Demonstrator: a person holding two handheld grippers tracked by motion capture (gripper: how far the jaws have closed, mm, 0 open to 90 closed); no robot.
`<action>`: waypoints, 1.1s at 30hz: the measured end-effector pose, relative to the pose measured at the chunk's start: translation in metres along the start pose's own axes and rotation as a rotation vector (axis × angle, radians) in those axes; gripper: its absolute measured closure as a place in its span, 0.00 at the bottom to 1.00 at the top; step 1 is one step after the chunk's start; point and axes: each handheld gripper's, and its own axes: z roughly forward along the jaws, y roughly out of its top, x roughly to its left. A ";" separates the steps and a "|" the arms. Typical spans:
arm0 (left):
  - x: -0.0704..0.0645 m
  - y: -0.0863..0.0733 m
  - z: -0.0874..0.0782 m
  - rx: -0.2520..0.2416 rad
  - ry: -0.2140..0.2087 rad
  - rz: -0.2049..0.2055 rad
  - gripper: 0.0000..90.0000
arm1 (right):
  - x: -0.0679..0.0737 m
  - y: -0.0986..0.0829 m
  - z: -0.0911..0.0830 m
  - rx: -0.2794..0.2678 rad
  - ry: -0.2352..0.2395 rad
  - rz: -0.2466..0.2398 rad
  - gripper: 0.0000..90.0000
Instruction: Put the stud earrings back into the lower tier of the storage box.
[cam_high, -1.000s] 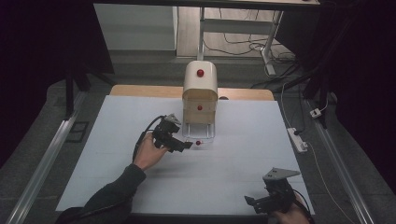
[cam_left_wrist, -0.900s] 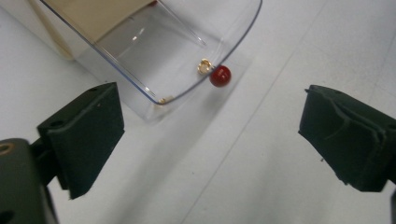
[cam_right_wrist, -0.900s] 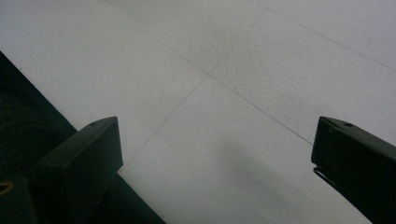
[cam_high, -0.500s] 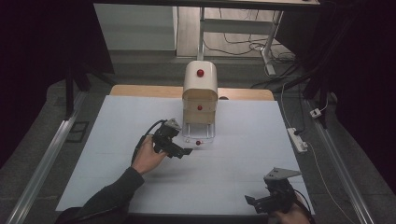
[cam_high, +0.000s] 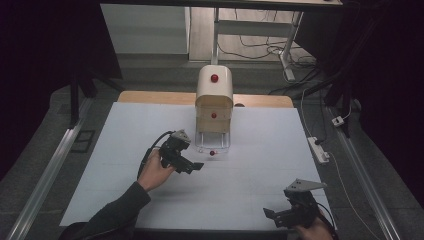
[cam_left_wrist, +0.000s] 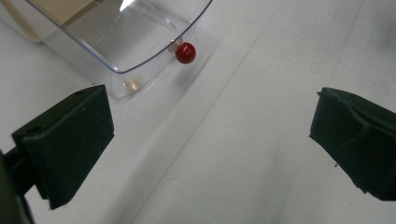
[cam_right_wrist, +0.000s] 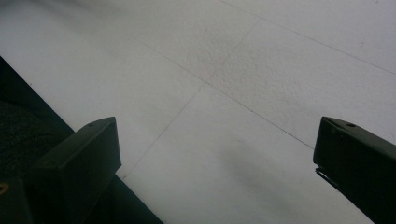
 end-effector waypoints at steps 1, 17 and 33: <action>0.000 -0.001 -0.001 0.003 -0.005 0.002 0.00 | 0.000 0.000 0.000 -0.001 0.001 0.000 0.00; -0.004 -0.024 -0.028 -0.027 -0.016 -0.026 0.00 | 0.000 0.000 -0.002 -0.014 -0.004 -0.001 0.00; -0.013 -0.047 -0.052 -0.066 -0.062 -0.051 0.00 | 0.001 0.000 -0.001 -0.011 0.001 0.000 0.00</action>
